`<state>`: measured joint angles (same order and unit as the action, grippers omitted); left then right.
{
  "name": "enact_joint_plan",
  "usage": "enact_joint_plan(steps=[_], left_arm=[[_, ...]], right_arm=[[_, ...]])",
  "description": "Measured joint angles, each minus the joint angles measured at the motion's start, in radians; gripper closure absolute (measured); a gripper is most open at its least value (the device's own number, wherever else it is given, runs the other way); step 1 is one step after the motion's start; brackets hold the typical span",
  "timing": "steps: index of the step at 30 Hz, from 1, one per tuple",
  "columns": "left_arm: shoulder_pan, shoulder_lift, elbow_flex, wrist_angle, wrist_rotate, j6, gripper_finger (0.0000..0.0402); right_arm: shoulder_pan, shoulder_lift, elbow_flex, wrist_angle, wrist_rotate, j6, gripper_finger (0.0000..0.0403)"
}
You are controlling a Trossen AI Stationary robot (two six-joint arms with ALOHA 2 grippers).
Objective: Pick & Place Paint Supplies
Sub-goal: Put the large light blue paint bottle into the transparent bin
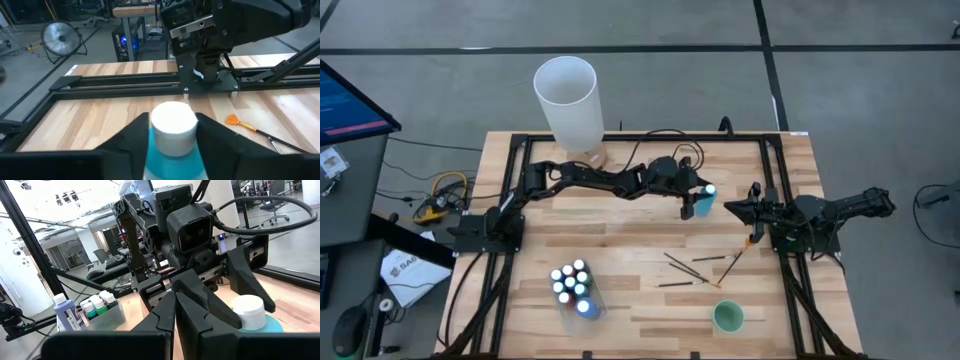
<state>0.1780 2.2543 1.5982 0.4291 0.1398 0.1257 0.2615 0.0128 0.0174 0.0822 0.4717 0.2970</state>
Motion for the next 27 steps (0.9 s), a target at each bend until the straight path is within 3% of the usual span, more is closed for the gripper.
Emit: enact_joint_plan(steps=[5, 16, 21, 27], left_arm=[[0.0, 0.0, 0.0, 0.0, 0.0, -0.001, 0.0328], [-0.013, -0.056, -0.003, -0.09, -0.001, 0.0, 0.0331], [-0.039, -0.191, -0.02, -0.238, 0.0, 0.036, 0.0331], [-0.088, -0.459, -0.171, -0.273, 0.0, 0.045, 0.0331]], right_arm=[[0.0, 0.0, 0.0, 0.0, 0.0, 0.0, 0.0394], [0.0, 0.0, 0.0, 0.0, 0.0, 0.0, 0.0394], [0.0, 0.0, 0.0, 0.0, 0.0, 0.0, 0.0394], [0.0, 0.0, 0.0, 0.0, 0.0, 0.0, 0.0394]])
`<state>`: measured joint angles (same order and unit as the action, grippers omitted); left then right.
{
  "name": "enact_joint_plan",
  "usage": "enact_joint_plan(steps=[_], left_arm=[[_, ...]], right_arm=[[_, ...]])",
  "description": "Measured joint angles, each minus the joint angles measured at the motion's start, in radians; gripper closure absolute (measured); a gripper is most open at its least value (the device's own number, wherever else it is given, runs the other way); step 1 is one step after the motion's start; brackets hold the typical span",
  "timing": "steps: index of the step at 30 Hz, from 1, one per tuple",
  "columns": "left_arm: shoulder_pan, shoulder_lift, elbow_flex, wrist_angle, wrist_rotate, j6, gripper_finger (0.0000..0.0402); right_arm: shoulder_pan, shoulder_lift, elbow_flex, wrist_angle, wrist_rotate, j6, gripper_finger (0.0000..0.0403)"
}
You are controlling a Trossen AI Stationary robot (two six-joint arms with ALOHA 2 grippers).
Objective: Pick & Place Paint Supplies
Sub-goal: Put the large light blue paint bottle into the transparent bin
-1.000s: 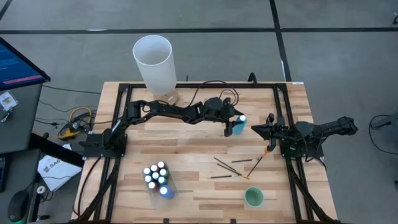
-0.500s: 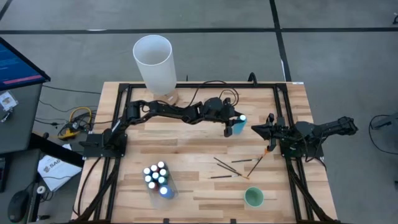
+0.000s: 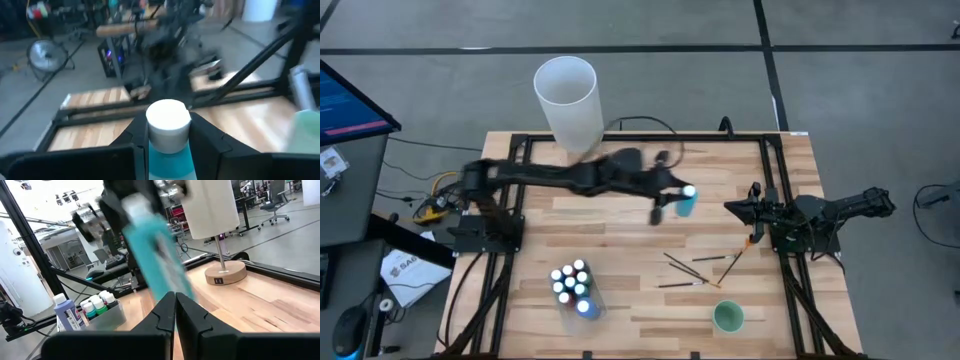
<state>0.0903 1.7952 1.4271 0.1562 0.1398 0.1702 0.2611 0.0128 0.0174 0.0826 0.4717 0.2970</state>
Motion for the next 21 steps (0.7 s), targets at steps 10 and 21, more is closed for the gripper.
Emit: enact_joint_plan(steps=[10, 21], left_arm=[[-0.181, -0.672, -0.428, -0.074, 0.002, -0.07, 0.0323], [-0.475, -1.202, -0.768, -0.068, 0.026, -0.231, 0.0325]], right_arm=[[0.0, 0.0, 0.0, 0.0, 0.0, 0.0, 0.0394], [0.0, 0.0, 0.0, 0.0, 0.0, 0.0, 0.0394]])
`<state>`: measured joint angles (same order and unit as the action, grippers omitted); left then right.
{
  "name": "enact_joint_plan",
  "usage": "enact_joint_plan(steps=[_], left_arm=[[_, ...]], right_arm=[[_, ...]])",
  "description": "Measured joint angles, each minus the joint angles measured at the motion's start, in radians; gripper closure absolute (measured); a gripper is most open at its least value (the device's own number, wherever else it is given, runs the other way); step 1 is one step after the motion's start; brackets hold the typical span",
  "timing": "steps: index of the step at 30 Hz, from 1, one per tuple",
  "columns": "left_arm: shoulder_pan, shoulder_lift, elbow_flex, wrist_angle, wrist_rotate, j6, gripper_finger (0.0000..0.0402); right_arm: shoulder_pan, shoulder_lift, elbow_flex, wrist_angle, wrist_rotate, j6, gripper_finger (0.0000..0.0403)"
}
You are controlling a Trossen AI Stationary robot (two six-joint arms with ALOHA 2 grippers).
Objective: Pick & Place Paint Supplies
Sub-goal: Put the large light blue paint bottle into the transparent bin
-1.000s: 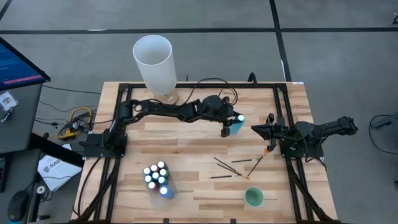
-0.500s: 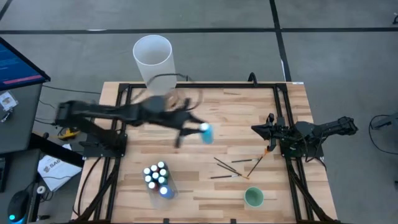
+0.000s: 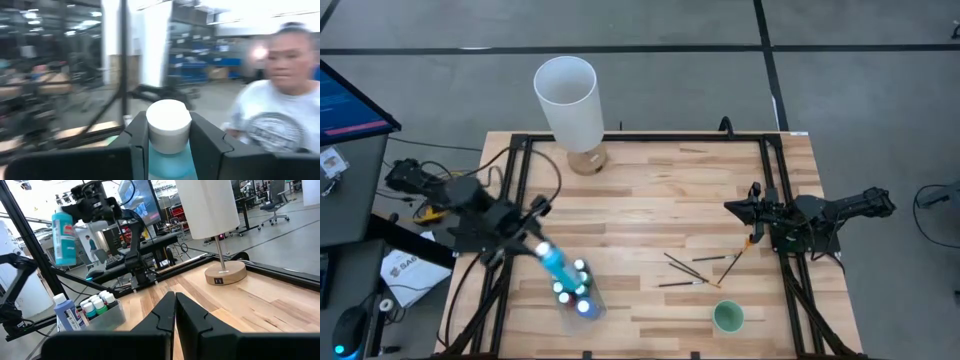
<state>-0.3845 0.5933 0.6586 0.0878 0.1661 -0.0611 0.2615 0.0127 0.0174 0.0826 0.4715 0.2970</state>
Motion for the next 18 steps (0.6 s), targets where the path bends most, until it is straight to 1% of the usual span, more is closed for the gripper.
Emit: enact_joint_plan(steps=[3, 7, 10, 14, 18], left_arm=[[-0.098, -0.049, -0.037, 0.0, 0.0, 0.001, 0.0325], [-0.206, -0.042, -0.064, -0.004, -0.001, -0.001, 0.032], [-0.268, 0.006, -0.067, -0.001, -0.017, -0.005, 0.0322], [-0.333, 0.087, -0.067, 0.001, -0.069, -0.004, 0.0321], [-0.377, 0.177, -0.067, 0.005, -0.13, 0.03, 0.032]], right_arm=[[0.0, 0.0, 0.0, 0.0, 0.0, 0.0, 0.0394], [0.0, 0.0, 0.0, 0.0, 0.0, 0.0, 0.0394], [0.0, 0.0, 0.0, 0.0, 0.0, 0.0, 0.0394], [0.0, 0.0, 0.0, 0.0, 0.0, 0.0, 0.0394], [0.0, 0.0, 0.0, 0.0, 0.0, 0.0, 0.0394]])
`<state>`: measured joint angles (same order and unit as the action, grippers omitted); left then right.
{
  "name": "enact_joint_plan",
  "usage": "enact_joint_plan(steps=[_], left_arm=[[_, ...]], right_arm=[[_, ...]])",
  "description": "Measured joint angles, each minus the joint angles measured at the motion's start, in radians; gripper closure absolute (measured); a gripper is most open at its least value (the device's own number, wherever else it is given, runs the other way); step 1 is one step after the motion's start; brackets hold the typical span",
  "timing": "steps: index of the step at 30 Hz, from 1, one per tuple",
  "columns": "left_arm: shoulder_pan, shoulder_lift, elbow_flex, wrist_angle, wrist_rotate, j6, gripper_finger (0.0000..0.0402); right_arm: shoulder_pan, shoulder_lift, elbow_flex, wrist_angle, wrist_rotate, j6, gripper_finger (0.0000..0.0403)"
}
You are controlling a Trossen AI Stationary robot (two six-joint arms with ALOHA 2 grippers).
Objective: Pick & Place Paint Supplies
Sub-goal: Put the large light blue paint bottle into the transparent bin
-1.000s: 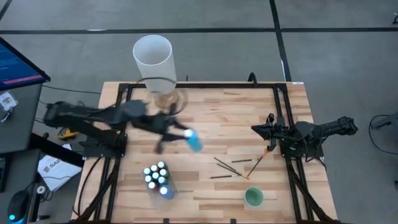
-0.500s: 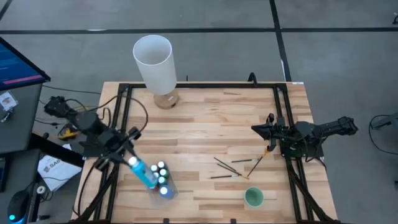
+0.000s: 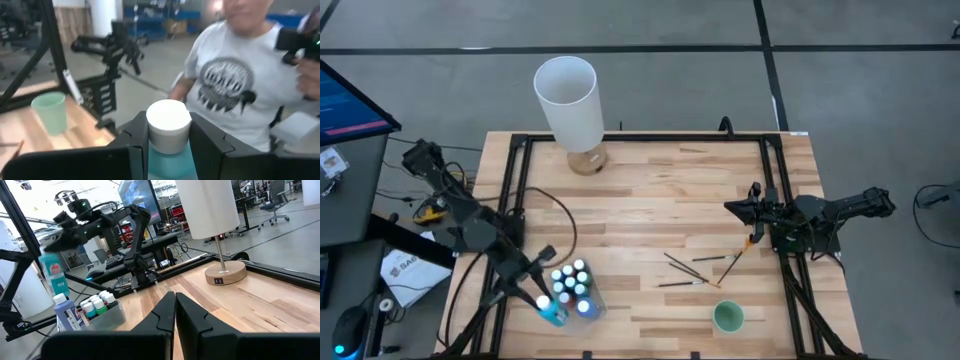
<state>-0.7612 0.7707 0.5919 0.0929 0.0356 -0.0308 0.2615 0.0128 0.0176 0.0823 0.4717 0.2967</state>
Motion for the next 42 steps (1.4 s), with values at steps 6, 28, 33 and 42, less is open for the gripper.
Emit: enact_joint_plan(steps=[6, 28, 33, 42], left_arm=[[-0.028, 0.115, 0.0, 0.012, -0.06, 0.005, 0.032], [-0.037, 0.279, 0.0, 0.039, -0.114, 0.033, 0.0315], [-0.037, 0.279, 0.001, 0.045, -0.114, 0.034, 0.0314], [-0.037, 0.286, -0.013, 0.084, -0.114, 0.05, 0.0314]], right_arm=[[0.0, 0.0, 0.0, 0.0, 0.0, 0.0, 0.0394], [0.0, 0.0, 0.0, 0.0, 0.0, 0.0, 0.0394], [0.0, 0.0, 0.0, 0.0, 0.0, 0.0, 0.0394], [0.0, 0.0, 0.0, 0.0, 0.0, 0.0, 0.0394]])
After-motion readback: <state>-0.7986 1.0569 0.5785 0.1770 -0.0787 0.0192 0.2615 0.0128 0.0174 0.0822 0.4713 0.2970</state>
